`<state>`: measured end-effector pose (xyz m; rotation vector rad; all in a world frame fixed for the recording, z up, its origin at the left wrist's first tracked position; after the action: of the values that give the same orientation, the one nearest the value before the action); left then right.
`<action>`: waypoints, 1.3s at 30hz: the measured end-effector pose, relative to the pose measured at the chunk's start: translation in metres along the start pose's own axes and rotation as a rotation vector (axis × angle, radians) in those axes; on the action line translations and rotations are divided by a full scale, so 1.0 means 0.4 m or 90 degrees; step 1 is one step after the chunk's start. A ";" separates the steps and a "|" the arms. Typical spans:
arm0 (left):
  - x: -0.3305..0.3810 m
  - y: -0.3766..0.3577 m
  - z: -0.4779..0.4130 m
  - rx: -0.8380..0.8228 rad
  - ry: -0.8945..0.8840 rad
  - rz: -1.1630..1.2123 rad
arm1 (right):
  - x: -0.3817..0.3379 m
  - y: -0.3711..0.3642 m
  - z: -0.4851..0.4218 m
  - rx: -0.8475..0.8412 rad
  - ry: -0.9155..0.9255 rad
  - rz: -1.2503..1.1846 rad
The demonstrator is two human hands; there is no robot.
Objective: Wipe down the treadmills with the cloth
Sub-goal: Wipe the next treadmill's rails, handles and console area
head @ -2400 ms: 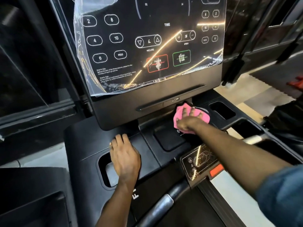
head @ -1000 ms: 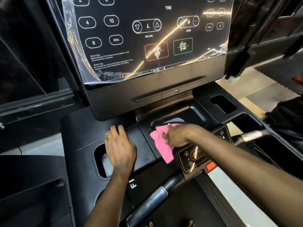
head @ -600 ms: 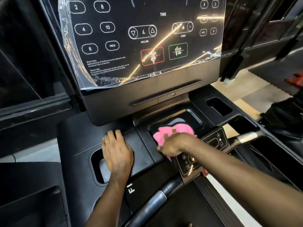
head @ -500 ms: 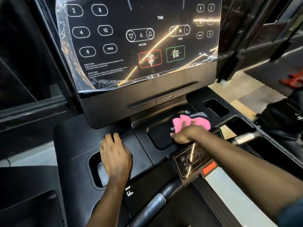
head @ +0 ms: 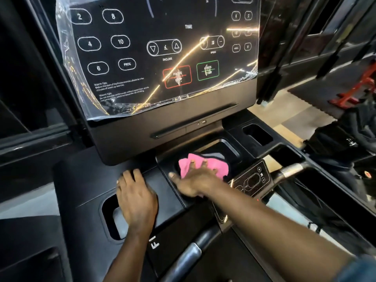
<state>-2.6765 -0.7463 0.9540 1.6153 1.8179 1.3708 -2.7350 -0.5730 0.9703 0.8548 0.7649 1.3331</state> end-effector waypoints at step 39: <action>0.140 -0.010 -0.026 -0.052 -0.093 0.176 | 0.225 0.167 -0.231 0.155 -0.014 -0.172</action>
<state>-2.7030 -0.6999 0.9738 1.9227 1.4802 1.3762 -2.8393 -0.4729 0.9834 0.9186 1.0019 1.0037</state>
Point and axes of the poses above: each hand's wrist, its own z-axis away from the middle knuckle, its own y-axis out of the back of the hand, x = y × z, the point moved 5 cm from there along -z, towards the middle knuckle, and after that the axes turned 10 degrees about x, right-handed, at the moved point
